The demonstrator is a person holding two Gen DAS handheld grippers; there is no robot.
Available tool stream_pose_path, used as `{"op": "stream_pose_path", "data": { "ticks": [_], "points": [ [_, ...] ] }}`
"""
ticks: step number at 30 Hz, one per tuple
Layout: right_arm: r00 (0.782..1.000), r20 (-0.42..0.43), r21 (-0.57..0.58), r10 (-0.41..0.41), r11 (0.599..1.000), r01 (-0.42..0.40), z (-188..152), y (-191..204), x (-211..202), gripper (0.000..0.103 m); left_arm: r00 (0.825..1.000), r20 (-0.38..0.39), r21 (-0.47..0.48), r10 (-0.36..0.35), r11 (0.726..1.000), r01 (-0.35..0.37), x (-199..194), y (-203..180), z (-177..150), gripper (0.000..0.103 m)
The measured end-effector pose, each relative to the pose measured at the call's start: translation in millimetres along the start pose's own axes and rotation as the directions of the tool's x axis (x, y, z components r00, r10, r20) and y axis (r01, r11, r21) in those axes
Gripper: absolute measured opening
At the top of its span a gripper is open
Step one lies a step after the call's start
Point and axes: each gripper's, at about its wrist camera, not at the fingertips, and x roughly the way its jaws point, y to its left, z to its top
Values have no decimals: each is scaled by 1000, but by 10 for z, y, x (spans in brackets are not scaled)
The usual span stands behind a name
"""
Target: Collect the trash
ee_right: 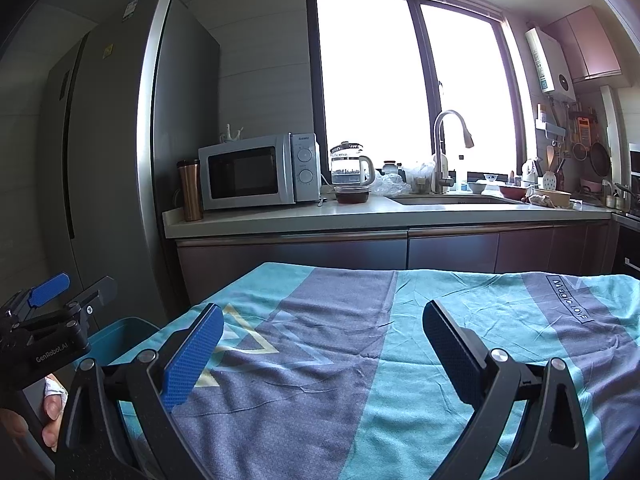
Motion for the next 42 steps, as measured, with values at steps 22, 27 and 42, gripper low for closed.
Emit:
{"op": "stream_pose_path", "data": {
  "ticks": [22, 27, 42],
  "points": [
    [1000, 0, 4, -1, 1000, 1, 5, 0, 2, 96, 1000, 2, 1, 2, 1000, -2, 1, -2, -2, 97],
    [1000, 0, 6, -1, 1000, 1, 5, 3, 0, 96, 1000, 2, 1, 2, 1000, -2, -2, 0, 2, 97],
    [1000, 0, 6, -1, 1000, 1, 30, 29, 9, 96, 1000, 2, -2, 3, 1000, -3, 31, 8, 7, 97]
  ]
}}
